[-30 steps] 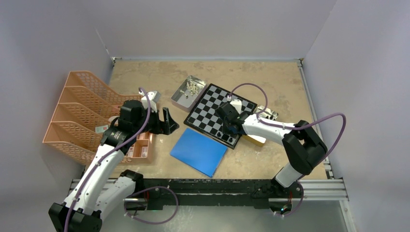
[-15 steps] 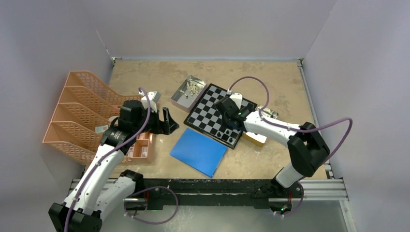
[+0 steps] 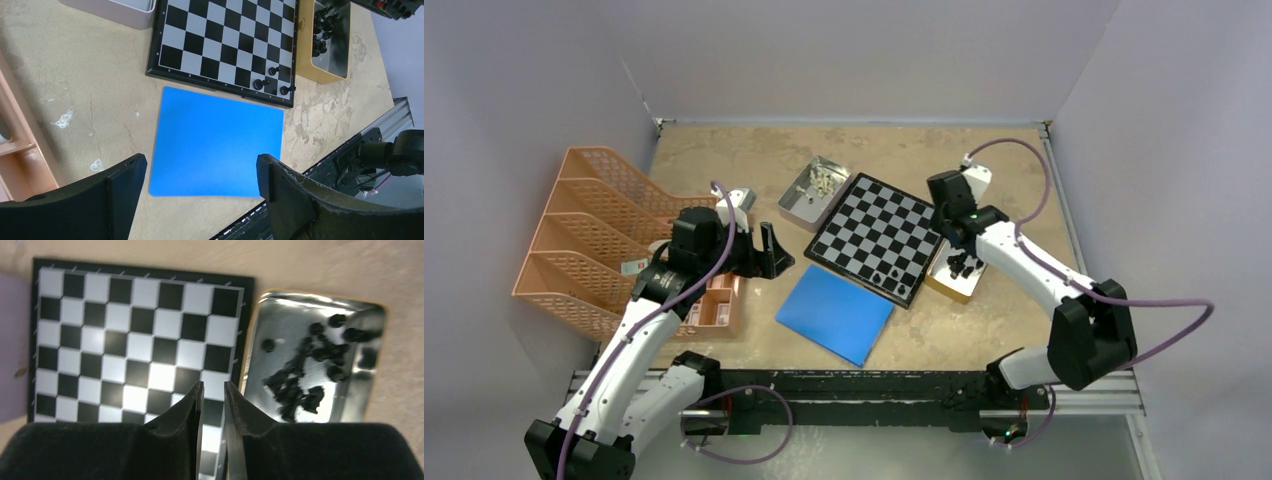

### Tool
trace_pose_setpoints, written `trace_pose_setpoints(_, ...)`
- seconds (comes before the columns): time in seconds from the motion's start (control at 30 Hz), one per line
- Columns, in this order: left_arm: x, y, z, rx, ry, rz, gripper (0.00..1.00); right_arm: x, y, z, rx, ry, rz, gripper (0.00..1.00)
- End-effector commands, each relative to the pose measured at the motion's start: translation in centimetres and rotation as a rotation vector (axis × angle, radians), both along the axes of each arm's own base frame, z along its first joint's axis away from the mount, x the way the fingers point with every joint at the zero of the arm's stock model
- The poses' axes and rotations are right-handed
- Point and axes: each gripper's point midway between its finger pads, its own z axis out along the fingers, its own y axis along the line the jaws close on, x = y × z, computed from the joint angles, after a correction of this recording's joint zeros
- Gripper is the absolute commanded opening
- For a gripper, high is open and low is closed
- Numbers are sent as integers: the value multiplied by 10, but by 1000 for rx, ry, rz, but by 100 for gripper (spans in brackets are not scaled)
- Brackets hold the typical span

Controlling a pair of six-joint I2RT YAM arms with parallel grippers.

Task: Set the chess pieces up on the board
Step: Pick up the chess piece from the storage box.

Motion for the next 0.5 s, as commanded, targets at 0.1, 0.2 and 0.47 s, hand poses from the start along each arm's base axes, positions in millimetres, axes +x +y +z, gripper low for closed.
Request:
trace_pose_setpoints(0.1, 2, -2, 10, -13, -44, -9, 81, 11, -66, 1, -15, -68, -150, 22)
trace_pose_setpoints(0.2, 2, -2, 10, -12, -43, -9, 81, 15, -76, -13, 17, -58, -165, 22)
trace_pose_setpoints(0.47, 2, -3, 10, -13, -43, -13, 81, 27, -83, -48, 107, -30, -192, 25)
